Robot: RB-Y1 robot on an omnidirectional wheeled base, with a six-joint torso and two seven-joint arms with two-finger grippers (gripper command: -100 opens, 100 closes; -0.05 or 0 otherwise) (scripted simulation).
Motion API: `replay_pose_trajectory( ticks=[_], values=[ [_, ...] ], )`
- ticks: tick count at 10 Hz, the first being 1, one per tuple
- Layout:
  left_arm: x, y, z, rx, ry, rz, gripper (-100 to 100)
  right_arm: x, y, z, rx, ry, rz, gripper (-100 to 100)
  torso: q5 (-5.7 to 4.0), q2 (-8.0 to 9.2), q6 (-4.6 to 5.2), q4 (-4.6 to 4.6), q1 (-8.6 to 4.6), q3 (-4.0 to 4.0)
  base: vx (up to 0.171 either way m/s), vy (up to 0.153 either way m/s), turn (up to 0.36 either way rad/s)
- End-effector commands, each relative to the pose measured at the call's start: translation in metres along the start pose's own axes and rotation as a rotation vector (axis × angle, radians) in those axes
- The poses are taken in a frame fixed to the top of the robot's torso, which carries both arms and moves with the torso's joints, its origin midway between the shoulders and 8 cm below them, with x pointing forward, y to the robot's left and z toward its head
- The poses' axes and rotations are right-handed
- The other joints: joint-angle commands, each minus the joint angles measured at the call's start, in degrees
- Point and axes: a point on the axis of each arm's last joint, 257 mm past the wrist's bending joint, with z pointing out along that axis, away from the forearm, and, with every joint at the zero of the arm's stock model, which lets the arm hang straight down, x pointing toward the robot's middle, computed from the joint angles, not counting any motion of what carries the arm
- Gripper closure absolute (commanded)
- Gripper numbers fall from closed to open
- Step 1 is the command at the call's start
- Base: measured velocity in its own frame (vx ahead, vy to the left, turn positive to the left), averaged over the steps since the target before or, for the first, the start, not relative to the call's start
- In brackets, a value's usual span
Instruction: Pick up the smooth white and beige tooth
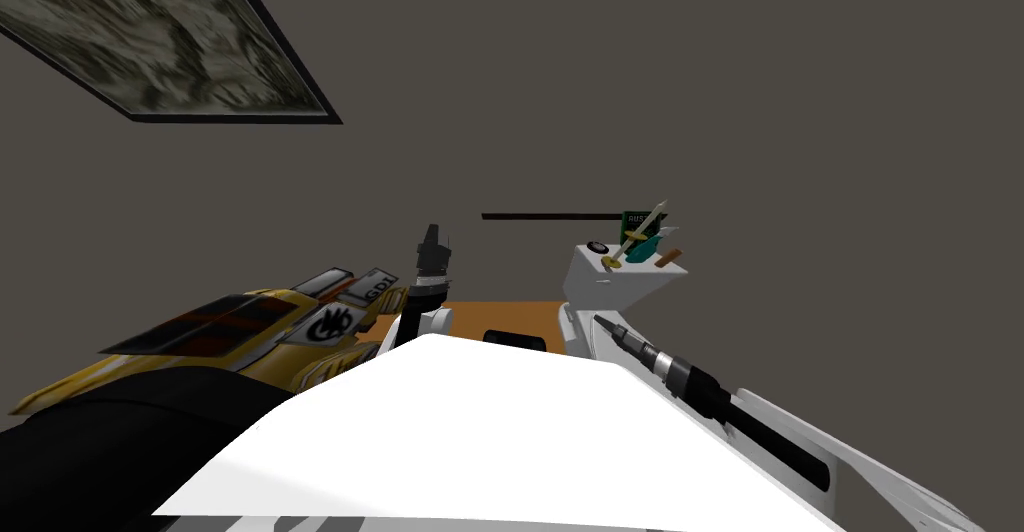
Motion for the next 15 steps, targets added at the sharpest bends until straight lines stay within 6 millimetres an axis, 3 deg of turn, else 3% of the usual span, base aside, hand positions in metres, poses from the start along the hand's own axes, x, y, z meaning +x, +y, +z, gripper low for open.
replay_pose_trajectory(
  ticks=[1, 2, 3, 4, 5, 6, 7, 8, 15],
  values=[
    [0.000, 0.000, 0.000, 0.000, 0.000, 0.000, 0, -0.002, -0.012, -0.011, 0.043, 0.027, -0.022, -100, 0.00, 0.00, 0.00, 0.00, 0.00, 0.00, 0.018, 0.025, 0.066],
    [0.000, 0.000, 0.000, 0.000, 0.000, 0.000, 0, -0.004, -0.033, -0.023, 0.099, 0.046, -0.025, -100, 0.01, 0.01, 0.02, 0.00, -0.01, 0.01, 0.024, 0.034, 0.095],
    [0.000, 0.000, 0.000, 0.000, 0.000, 0.000, 0, -0.008, -0.034, -0.026, 0.110, 0.060, -0.045, -100, 0.01, 0.00, 0.01, 0.00, 0.03, 0.00, 0.021, 0.027, 0.072],
    [0.000, 0.000, 0.000, 0.000, 0.000, 0.000, 0, -0.010, -0.053, -0.038, 0.161, 0.072, -0.043, -100, 0.01, 0.00, 0.02, 0.00, 0.01, 0.00, 0.027, 0.039, 0.120],
    [0.000, 0.000, 0.000, 0.000, 0.000, 0.000, 0, -0.015, -0.054, -0.041, 0.174, 0.088, -0.068, -100, 0.02, -0.02, 0.01, 0.00, 0.05, -0.01, 0.028, 0.023, 0.054],
    [0.000, 0.000, 0.000, 0.000, 0.000, 0.000, 0, -0.019, -0.071, -0.054, 0.224, 0.099, -0.070, -100, 0.01, -0.02, 0.03, 0.00, 0.00, -0.01, 0.040, 0.031, 0.104],
    [0.000, 0.000, 0.000, 0.000, 0.000, 0.000, 0, -0.024, -0.072, -0.057, 0.235, 0.113, -0.092, -100, 0.01, -0.07, 0.00, -0.01, 0.02, -0.04, 0.034, 0.023, 0.053],
    [0.000, 0.000, 0.000, 0.000, 0.000, 0.000, 0, -0.030, -0.087, -0.070, 0.284, 0.124, -0.099, -100, 0.00, -0.05, 0.02, -0.01, 0.00, -0.03, 0.039, 0.030, 0.085],
    [0.000, 0.000, 0.000, 0.000, 0.000, 0.000, 0, -0.074, -0.120, -0.117, 0.447, 0.184, -0.193, -100, 0.02, -0.09, 0.01, -0.02, 0.08, -0.06, 0.043, 0.031, 0.065]
  ],
)
